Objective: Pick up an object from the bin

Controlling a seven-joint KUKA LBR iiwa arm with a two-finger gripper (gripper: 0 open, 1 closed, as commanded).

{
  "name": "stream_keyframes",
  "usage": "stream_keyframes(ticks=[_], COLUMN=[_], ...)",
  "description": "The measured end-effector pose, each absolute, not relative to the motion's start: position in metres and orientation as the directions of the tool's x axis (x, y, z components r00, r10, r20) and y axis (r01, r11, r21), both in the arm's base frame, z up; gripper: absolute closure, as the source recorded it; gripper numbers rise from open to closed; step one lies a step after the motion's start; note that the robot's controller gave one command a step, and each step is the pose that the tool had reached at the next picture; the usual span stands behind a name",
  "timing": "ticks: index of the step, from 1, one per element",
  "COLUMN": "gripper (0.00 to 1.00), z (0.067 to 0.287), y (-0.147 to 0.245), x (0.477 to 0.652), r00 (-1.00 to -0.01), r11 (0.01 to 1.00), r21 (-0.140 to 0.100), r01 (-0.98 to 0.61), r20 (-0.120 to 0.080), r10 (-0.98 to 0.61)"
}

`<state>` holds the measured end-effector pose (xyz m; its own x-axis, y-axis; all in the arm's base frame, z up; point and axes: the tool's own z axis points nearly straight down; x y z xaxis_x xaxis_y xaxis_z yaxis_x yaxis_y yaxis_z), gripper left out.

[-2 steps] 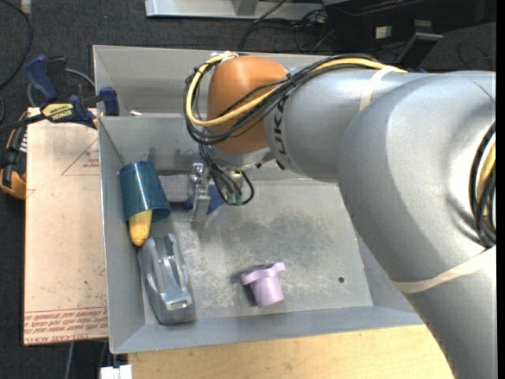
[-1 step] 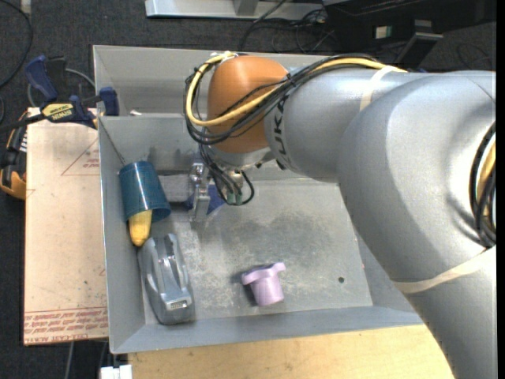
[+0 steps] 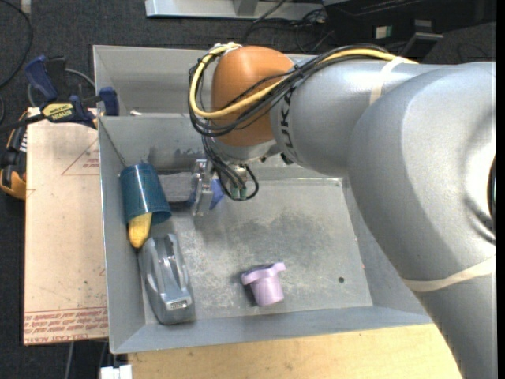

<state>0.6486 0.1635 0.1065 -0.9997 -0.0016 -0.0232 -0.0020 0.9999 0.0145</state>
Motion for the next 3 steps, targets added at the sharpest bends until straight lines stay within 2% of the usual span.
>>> stream_keyframes(ticks=[1,3], gripper=[1.00,1.00], z=[0.144,0.155], y=[0.164,0.164], x=[0.650,0.649], r00=[-1.000,-1.000], r11=[1.000,1.000], r21=[0.016,0.016], r01=[-0.002,-0.003], r20=[-0.028,-0.028], r10=[-0.002,-0.002])
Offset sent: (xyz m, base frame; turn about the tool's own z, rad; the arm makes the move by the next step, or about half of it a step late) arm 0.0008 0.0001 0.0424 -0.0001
